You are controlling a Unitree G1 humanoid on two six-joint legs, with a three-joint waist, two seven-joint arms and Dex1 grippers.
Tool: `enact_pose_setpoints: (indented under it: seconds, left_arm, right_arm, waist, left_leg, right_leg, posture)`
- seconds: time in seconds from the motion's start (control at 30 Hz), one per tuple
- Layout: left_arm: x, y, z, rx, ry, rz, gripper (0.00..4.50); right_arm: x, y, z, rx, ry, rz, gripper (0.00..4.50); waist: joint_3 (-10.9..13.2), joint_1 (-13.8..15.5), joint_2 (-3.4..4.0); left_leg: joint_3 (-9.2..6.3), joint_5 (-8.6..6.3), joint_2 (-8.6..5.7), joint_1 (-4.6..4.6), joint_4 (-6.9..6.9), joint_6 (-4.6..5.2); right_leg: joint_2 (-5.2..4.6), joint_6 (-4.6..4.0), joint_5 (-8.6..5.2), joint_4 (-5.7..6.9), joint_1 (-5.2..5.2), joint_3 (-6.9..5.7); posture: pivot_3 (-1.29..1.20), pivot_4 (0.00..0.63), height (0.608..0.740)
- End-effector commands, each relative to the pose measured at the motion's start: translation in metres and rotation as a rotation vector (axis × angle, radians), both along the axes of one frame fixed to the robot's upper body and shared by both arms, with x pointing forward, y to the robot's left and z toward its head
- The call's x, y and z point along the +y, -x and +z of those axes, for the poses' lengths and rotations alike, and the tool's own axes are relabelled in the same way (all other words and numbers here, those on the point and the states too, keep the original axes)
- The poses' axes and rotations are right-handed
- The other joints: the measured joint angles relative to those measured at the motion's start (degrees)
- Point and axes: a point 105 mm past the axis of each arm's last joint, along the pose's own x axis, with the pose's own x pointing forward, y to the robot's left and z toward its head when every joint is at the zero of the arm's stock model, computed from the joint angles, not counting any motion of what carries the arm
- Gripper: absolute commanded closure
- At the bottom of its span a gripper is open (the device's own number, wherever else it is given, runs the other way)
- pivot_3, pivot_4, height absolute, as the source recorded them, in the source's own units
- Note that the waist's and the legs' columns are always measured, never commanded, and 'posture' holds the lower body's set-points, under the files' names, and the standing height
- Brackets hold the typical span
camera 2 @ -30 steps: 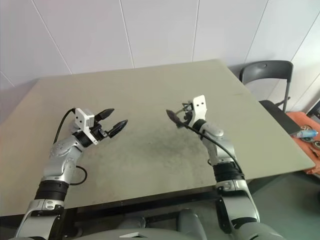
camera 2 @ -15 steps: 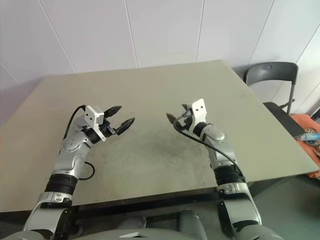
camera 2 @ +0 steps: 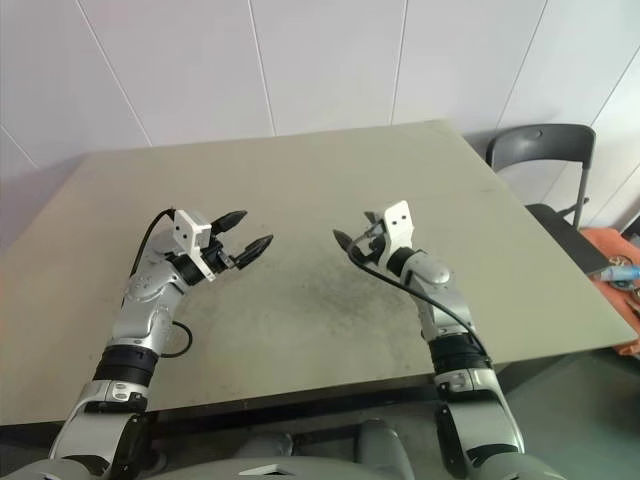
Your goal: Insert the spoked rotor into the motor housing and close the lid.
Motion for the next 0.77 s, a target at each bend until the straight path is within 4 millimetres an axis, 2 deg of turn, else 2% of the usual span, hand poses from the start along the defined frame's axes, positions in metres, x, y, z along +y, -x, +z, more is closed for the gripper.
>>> enact_pose_setpoints:
  seconds: [0.03, 0.77]
  left_arm:
    - [-0.0023, 0.0002, 0.0121, -0.046, -0.005, -0.013, 0.04]
    - [0.0025, 0.0012, 0.0143, -0.050, -0.019, -0.004, 0.04]
  right_arm:
    - [0.0001, -0.0031, 0.0166, -0.059, -0.002, 0.003, 0.00]
    - [-0.0034, -0.0027, 0.0137, -0.052, -0.001, -0.015, 0.00]
  waist:
    - [0.00, 0.00, 0.00]
    - [0.00, -0.01, 0.00]
  left_leg:
    - [0.00, 0.00, 0.00, 0.00, 0.00, 0.00]
    - [0.00, 0.00, 0.00, 0.01, 0.00, 0.00]
  right_leg:
    - [0.00, 0.00, 0.00, 0.00, 0.00, 0.00]
    - [0.00, 0.00, 0.00, 0.00, 0.01, 0.00]
  posture:
    - [0.00, 0.000, 0.740]
    - [0.00, 0.000, 0.740]
